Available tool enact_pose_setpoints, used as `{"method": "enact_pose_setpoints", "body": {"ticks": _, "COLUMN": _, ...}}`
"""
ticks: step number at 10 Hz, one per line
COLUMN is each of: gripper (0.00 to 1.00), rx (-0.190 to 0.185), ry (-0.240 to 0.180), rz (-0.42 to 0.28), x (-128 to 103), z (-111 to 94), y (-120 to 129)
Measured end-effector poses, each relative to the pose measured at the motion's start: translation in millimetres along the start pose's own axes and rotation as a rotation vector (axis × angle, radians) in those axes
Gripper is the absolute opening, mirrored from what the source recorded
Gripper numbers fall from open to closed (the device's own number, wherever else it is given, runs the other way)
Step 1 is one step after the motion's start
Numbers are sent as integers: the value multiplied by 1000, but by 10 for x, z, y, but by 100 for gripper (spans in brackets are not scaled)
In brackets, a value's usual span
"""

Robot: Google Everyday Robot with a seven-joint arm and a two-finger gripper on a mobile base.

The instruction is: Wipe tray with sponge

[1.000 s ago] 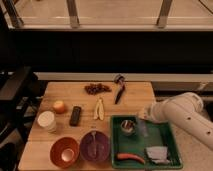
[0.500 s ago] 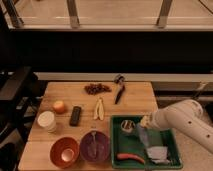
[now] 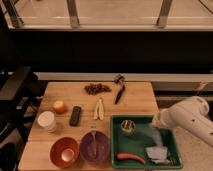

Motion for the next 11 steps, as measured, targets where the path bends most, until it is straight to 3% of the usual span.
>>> {"method": "enact_pose_setpoints", "body": {"ticks": 2, "gripper": 0, "rx": 2, "ry": 23, "rz": -24, "x": 249, "z": 51, "y": -116}}
{"method": "enact_pose_setpoints", "body": {"ticks": 4, "gripper": 0, "rx": 54, "ry": 24, "rz": -49, "x": 312, "z": 108, "y": -364}}
{"method": "enact_pose_setpoints", "body": {"ticks": 6, "gripper": 0, "rx": 110, "ry": 2, "rz": -69, "x": 159, "z": 143, "y": -611}}
{"method": "enact_pose_setpoints", "body": {"ticks": 8, "gripper": 0, "rx": 145, "ry": -28, "rz": -59, "x": -160, "z": 94, "y": -658}}
{"method": "enact_pose_setpoints", "body": {"ticks": 11, "gripper": 0, "rx": 124, "ry": -50, "rz": -12, "x": -461, "z": -8, "y": -460}}
